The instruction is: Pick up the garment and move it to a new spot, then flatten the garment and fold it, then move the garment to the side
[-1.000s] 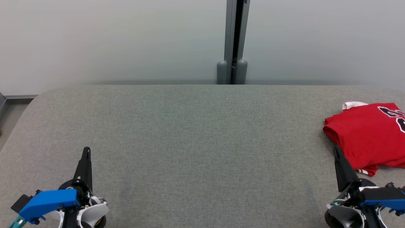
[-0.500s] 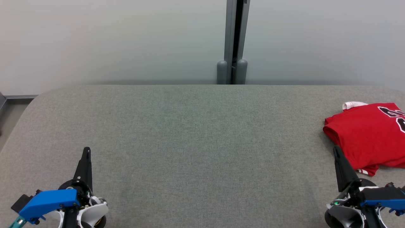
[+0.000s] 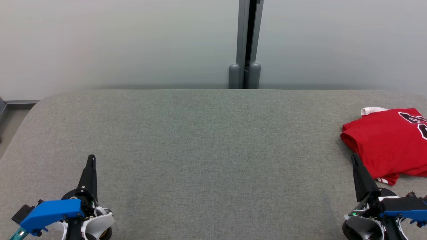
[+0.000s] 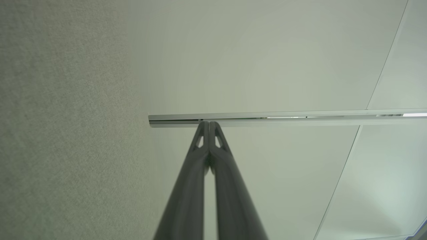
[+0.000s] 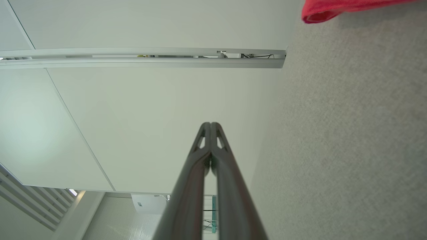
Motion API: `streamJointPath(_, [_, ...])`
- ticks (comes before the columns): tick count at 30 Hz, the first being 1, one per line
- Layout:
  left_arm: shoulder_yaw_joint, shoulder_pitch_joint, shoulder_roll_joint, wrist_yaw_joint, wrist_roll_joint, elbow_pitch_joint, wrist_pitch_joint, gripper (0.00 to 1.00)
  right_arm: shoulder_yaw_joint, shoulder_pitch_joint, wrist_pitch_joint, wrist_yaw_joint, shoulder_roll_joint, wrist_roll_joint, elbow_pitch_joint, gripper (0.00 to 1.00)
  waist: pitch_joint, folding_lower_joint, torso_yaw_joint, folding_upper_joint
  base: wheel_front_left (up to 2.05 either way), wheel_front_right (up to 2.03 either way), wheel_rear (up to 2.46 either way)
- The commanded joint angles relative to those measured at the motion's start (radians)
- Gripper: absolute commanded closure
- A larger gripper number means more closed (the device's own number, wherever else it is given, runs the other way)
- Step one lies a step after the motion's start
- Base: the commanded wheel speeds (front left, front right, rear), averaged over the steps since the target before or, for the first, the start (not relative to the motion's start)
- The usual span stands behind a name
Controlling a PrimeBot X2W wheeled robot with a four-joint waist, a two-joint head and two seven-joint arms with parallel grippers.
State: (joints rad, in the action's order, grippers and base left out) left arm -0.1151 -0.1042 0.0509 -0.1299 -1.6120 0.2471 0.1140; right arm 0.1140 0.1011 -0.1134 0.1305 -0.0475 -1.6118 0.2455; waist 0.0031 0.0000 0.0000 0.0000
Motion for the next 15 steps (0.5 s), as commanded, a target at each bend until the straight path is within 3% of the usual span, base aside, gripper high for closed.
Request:
streamJointPath(1, [-0.003,-0.01,-0.002,-0.005,-0.001,-0.004,0.004,1.0,0.002,0.013,-0.004,0.0,-0.005,-0.002,-0.003,1.0,0.0,0.0,0.0,0.0,0.0,0.0,0.0])
streamJointPath(15, [-0.003,-0.01,-0.002,-0.005,-0.001,-0.004,0.004,1.0,0.001,0.013,-0.004,0.0,-0.005,-0.002,-0.003,1.0,0.0,0.0,0.0,0.0,0.0,0.0,0.0])
